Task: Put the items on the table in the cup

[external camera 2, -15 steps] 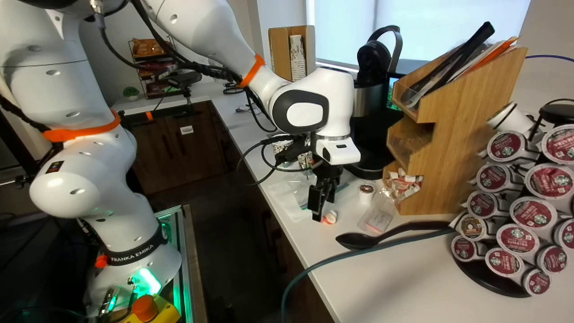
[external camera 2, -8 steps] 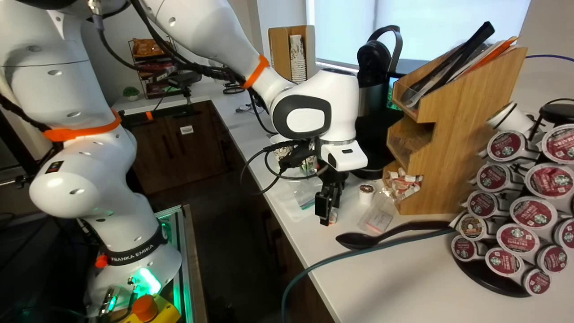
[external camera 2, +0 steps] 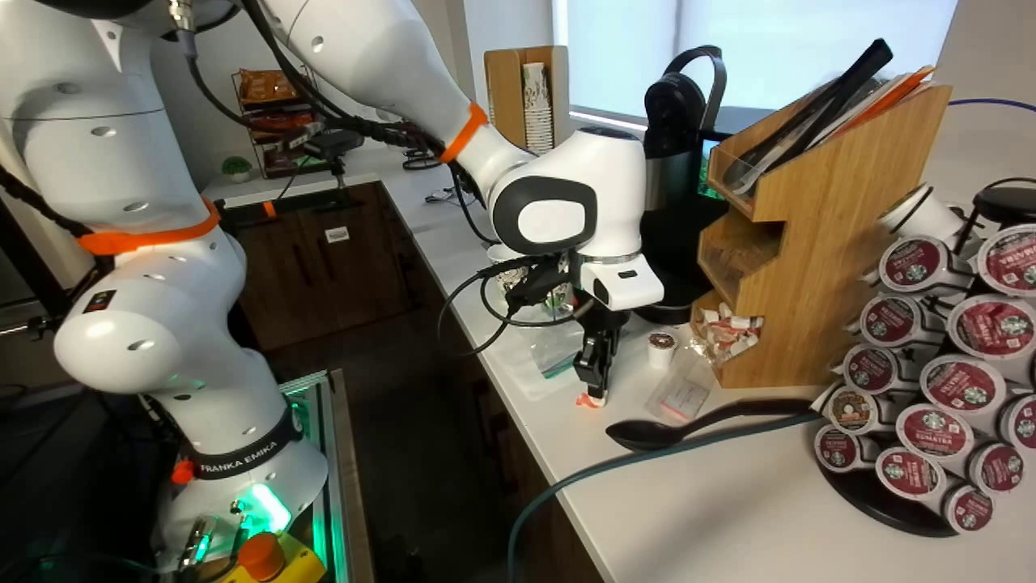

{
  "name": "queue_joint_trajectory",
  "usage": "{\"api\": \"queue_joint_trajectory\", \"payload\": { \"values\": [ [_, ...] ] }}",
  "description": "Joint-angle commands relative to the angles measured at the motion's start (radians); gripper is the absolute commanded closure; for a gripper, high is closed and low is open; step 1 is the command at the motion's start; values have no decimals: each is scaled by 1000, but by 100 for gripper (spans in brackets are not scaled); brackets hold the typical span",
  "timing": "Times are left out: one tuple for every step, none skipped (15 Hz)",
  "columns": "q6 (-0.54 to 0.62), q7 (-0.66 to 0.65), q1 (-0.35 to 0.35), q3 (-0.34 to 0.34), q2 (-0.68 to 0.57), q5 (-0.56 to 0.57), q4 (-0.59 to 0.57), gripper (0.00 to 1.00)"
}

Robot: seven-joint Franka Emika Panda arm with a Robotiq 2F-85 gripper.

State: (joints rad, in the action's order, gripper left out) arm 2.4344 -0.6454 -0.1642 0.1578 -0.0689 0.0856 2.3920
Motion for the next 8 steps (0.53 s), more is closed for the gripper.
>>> {"api": "queue_joint_trajectory", "payload": {
  "values": [
    [38, 17, 9, 7, -1, -25, 17, 100],
    [38, 17, 8, 8, 1, -25, 17, 100],
    [35, 12, 9, 9, 1, -23, 15, 100],
    [19, 10, 9, 10, 6, -21, 13, 100],
    [1, 19, 7, 9, 17, -29, 10, 100],
    [-21, 49, 2, 9, 48, -62, 9, 100],
    [-32, 77, -1, 8, 71, -91, 10, 100],
    [-34, 101, -3, 8, 97, -119, 12, 100]
  ]
}}
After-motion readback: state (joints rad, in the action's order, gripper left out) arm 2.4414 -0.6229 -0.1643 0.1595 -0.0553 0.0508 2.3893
